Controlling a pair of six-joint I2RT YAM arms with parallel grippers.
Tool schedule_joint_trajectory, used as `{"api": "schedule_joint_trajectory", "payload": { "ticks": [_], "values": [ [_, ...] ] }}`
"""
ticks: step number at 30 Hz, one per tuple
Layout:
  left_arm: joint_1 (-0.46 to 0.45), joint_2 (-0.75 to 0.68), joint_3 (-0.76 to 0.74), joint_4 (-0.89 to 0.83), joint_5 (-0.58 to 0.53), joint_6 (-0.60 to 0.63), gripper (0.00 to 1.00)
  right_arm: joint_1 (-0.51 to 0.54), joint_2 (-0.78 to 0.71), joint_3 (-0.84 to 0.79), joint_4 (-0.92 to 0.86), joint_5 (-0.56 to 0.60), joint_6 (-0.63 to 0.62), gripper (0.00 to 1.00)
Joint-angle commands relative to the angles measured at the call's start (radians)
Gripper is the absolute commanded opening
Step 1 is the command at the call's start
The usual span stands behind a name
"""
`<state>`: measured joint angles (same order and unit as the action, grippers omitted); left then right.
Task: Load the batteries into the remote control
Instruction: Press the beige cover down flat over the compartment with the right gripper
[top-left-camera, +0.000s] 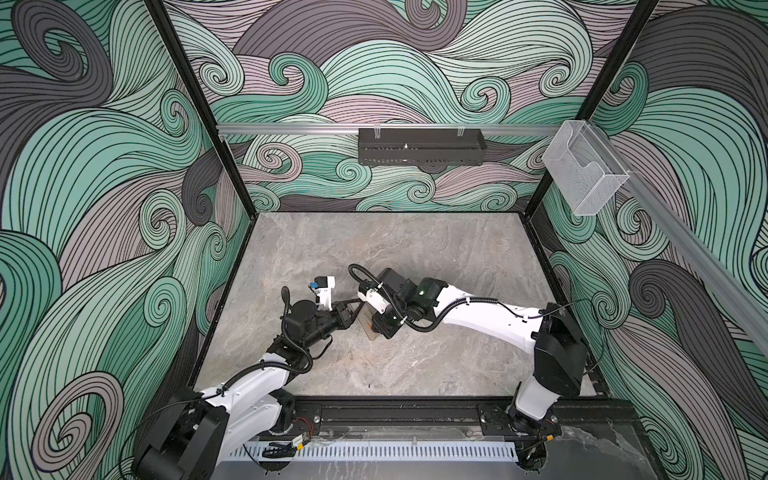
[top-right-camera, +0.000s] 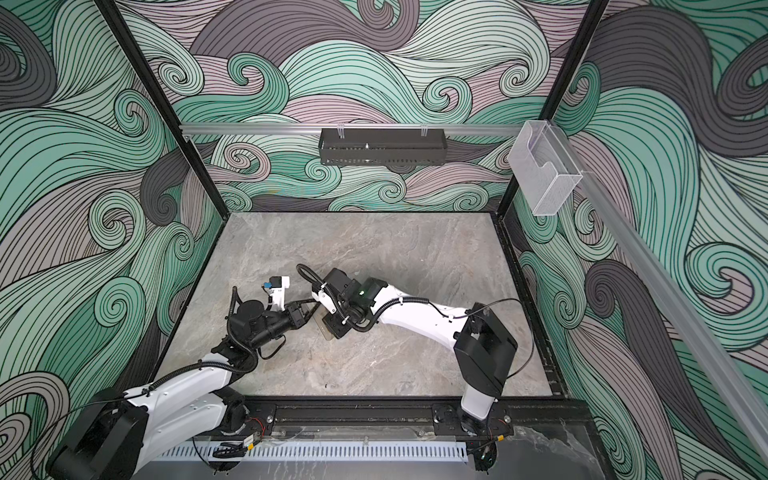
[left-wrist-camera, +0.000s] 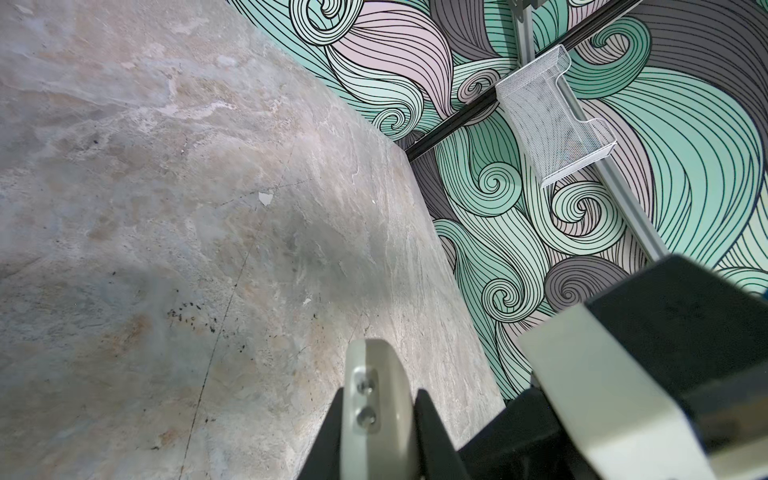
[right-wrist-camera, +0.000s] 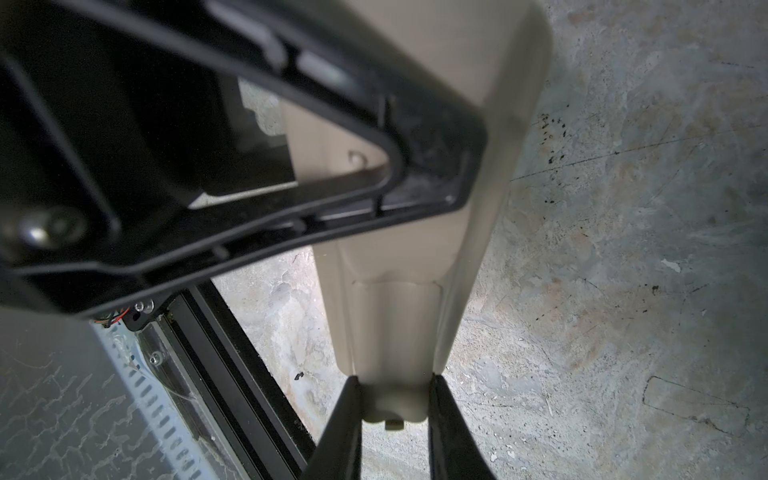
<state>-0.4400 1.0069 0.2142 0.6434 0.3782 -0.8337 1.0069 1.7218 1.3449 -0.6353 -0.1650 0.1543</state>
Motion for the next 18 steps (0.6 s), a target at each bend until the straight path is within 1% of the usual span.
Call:
{"api": "schedule_joint_trajectory", "payload": {
  "ticks": [1, 8, 18],
  "values": [
    [-0.019, -0.003, 0.036, 0.075, 0.065, -0.005, 0.0, 0.003, -0.005, -0.01, 0.073, -0.012, 0.007, 0.1],
    [-0.02, -0.007, 0.034, 0.099, 0.067, -0.031, 0.0, 0.003, -0.02, -0.022, 0.079, 0.006, 0.007, 0.12],
    [-0.025, 0.003, 0.028, 0.109, 0.067, -0.033, 0.0, 0.002, -0.032, -0.033, 0.095, 0.01, 0.011, 0.19]
  ]
}}
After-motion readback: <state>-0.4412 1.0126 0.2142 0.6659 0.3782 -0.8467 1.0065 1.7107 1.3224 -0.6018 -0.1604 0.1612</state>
